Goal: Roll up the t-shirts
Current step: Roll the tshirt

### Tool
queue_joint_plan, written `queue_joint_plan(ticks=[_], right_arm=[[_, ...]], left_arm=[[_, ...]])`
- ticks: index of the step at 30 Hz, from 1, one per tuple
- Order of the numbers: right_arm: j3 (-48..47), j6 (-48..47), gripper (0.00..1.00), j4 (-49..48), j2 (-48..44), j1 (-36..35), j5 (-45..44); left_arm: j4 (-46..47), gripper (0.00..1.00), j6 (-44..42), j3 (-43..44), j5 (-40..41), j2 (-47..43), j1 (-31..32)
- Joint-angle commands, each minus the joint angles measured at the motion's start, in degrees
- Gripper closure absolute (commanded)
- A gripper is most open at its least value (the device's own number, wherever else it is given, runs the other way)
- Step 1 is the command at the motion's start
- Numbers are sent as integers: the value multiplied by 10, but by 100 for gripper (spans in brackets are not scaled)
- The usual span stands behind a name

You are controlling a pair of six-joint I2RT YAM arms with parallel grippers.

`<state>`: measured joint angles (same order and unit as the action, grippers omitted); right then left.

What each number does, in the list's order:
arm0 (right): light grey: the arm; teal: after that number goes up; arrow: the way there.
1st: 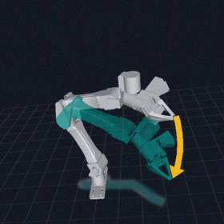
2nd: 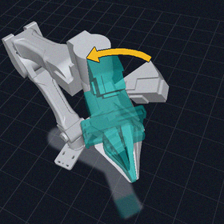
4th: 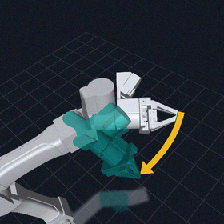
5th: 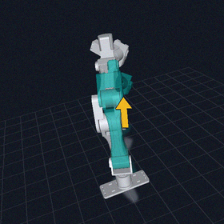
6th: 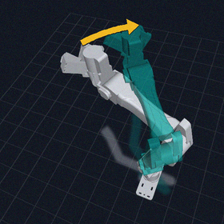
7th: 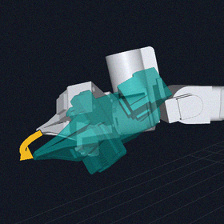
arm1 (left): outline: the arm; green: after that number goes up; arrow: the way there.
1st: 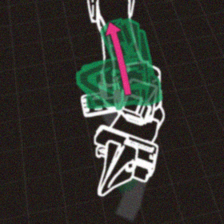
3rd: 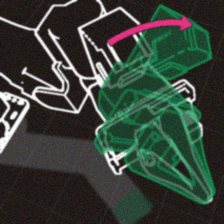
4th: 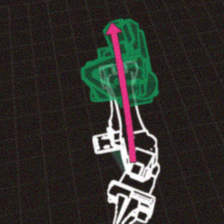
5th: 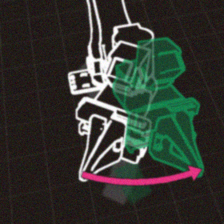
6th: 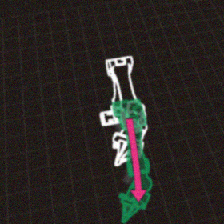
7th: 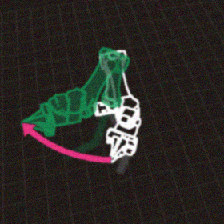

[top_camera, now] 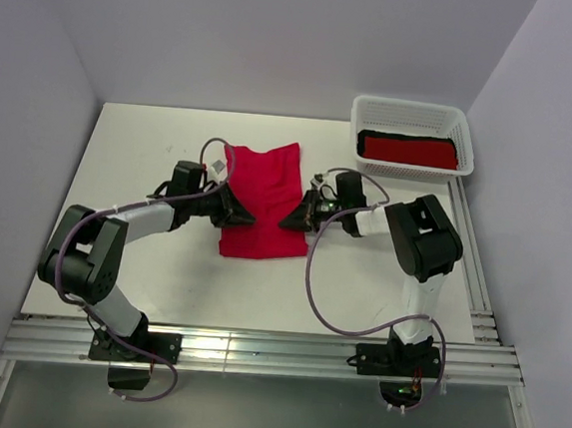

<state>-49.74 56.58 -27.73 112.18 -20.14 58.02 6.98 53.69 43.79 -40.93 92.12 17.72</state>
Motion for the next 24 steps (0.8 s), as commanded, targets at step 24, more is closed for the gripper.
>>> queue_joint_plan(ticks=[24], right_arm=[[-106, -37, 100, 108, 40, -10, -70]], left_arm=[[-60, 80, -38, 76, 67, 59, -17]])
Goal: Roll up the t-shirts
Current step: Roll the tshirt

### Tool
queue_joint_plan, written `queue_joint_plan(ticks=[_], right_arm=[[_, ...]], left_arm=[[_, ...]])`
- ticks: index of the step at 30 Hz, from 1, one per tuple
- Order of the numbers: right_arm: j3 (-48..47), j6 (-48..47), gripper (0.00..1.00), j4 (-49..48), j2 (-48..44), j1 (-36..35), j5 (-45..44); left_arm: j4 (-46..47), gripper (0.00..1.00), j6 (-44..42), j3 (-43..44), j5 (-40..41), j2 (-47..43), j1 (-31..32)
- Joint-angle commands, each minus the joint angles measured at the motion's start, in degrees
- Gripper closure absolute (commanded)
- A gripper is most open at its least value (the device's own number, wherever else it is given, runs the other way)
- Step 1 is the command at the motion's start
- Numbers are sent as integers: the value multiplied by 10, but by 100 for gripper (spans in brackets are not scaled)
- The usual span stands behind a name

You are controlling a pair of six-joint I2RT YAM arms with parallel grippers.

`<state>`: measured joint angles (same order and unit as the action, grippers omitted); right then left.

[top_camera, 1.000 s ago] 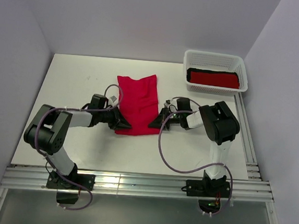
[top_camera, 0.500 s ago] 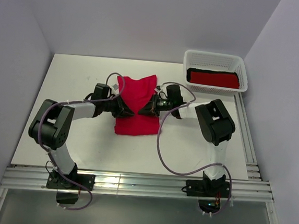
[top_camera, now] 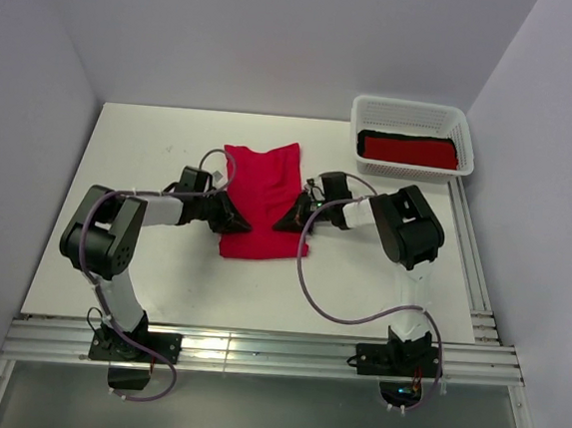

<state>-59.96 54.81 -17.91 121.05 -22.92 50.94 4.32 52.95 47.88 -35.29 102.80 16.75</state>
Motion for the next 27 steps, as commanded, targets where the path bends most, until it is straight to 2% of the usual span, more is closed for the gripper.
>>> queue_joint_plan(ticks=[1, 3, 4, 6, 7, 10, 11, 12, 17, 19, 22, 25, 27], right_arm=[[-4, -29, 100, 22, -61, 20, 3], [-6, -64, 96, 76, -102, 22, -3], [-5, -78, 88, 97, -115, 24, -7], [9, -102, 76, 141, -157, 24, -17], [20, -106, 60, 148, -174, 24, -20], [72, -105, 36, 189, -244, 24, -57], [106, -94, 31, 193, -286, 23, -80], [125, -68, 16, 197, -309, 20, -102], [200, 27, 3, 223, -448, -38, -247], [222, 92, 1, 205, -466, -58, -287], [297, 207, 0, 105, -492, -107, -334], [316, 288, 0, 54, -485, -184, -419], [330, 352, 0, 0, -459, -220, -445]], left_arm=[[-41, 79, -35, 41, 17, -59, -10], [-90, 71, -50, 47, 23, -94, -13], [-105, 68, -57, 47, 35, -105, -15], [-148, 50, -77, 44, 47, -142, -15], [-160, 47, -84, 41, 59, -153, -15], [-198, 40, -106, 22, 75, -193, -15], [-204, 39, -114, 14, 83, -199, -15], [-208, 39, -117, 12, 87, -206, -15], [-215, 39, -131, 17, 93, -212, -14], [-214, 39, -138, 18, 104, -212, -11], [-229, 40, -157, 40, 116, -192, -10], [-259, 41, -178, 82, 125, -163, -11], [-272, 41, -182, 99, 129, -146, -11]])
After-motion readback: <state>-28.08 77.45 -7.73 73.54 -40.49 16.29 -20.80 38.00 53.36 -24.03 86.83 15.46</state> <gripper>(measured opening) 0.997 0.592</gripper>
